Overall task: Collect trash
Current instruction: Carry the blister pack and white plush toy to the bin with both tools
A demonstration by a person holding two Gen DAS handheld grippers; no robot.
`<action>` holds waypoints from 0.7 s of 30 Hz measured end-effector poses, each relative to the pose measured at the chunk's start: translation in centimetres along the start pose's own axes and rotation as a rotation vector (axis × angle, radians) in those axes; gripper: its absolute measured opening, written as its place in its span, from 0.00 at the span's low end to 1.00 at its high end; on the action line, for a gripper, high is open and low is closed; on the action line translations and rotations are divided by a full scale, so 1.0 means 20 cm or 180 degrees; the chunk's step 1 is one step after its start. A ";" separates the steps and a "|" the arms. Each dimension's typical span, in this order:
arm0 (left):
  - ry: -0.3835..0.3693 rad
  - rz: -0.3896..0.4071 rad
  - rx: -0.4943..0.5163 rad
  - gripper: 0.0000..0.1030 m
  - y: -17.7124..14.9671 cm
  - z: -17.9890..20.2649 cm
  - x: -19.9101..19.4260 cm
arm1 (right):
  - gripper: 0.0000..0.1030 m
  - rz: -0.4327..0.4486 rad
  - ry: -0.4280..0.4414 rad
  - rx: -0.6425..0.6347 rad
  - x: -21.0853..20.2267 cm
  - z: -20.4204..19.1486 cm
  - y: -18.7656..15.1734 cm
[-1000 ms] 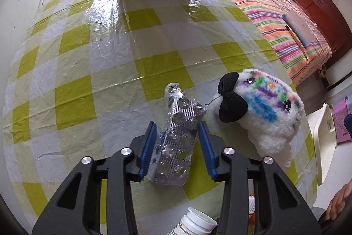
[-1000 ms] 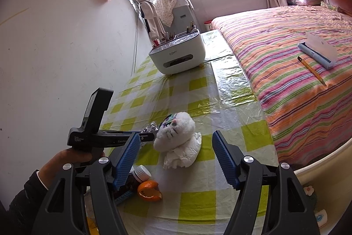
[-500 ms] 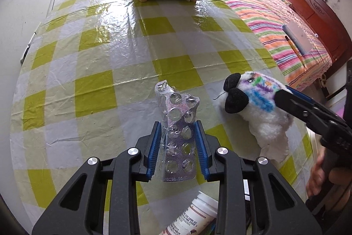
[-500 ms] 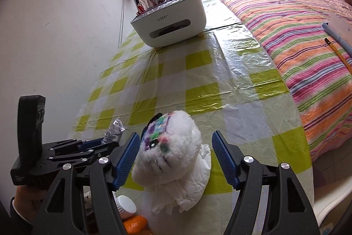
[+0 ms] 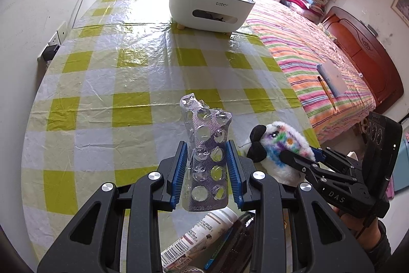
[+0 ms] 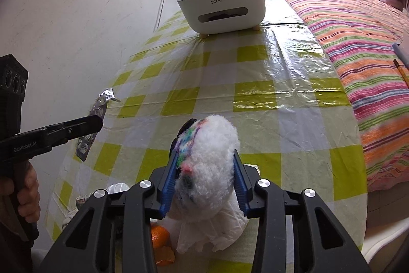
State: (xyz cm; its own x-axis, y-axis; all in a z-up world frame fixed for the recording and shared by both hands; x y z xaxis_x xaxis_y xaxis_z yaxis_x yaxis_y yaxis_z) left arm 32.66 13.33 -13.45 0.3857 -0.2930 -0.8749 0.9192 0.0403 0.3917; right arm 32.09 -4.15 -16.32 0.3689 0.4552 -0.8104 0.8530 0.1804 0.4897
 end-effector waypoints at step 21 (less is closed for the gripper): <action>-0.0371 0.0465 0.0276 0.29 -0.19 0.45 -0.39 | 0.37 0.0309 0.0162 0.0098 -0.47 -0.14 -0.35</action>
State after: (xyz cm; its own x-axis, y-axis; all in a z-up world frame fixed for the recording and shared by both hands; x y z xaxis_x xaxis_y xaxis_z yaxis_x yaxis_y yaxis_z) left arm 25.42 6.85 -5.54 0.4981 -0.3989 -0.7699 0.8419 0.0096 0.5396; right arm 21.70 -7.30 -11.29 0.4317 0.5132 -0.7418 0.8255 0.1067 0.5542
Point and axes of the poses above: each gripper's, at about its wrist camera, not at the fingertips, and x roughly the way its jaws point, z to its right, y to its top, the point moved 8 cm from there along x, roughly the way its jaws point, and after that the axes turned 10 degrees about -z, right-handed, at the moved point
